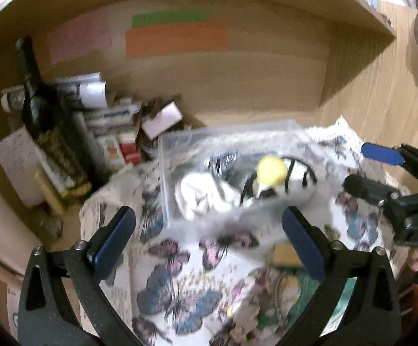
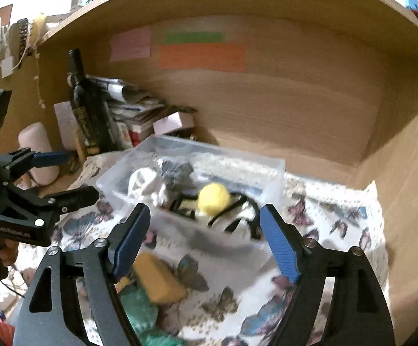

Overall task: Organize soft objects
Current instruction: 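Grasp the beaded bracelet with the left gripper while the right grasps the sponge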

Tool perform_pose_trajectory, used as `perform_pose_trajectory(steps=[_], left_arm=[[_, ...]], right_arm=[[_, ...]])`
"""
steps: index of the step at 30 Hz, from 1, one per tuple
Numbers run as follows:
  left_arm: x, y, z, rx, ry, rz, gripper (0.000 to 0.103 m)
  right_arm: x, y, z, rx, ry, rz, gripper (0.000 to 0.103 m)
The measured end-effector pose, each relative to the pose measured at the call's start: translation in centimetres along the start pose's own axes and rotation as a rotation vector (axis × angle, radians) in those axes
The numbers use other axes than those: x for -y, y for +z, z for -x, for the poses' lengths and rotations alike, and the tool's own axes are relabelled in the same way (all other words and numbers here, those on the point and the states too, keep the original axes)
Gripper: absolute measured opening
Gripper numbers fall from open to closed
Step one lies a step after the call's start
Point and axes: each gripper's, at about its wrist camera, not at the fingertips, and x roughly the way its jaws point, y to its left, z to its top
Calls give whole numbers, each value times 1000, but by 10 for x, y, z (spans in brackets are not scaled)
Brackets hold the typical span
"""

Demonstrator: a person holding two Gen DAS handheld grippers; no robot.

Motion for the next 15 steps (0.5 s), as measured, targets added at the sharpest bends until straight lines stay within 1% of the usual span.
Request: perform_pose_trajectory(steps=[4, 6, 8, 10, 11, 12, 14, 15], left_arm=[[-9, -28, -9, -69, -6, 29, 103], [-10, -39, -14, -95, -5, 30, 103], [-8, -47, -16, -106, -8, 27, 100], [-4, -53, -15, -119, -24, 24, 79], [-2, -55, -15, -132, -36, 15, 76], [0, -56, -15, -127, -53, 20, 74], [4, -59, -11, -120, -75, 18, 69], [6, -60, -9, -120, -84, 14, 63]], right_arm=[[-5, -19, -6, -40, 12, -14, 76], [-7, -31, -11, -71, 24, -22, 76], [-8, -41, -15, -101, 40, -34, 76], [-10, -49, -20, -131, 57, -47, 76], [-12, -53, -22, -144, 68, -51, 75], [-14, -56, -24, -154, 78, -53, 74], [-19, -59, -28, -168, 92, -52, 66], [-21, -60, -30, -176, 100, -46, 63]])
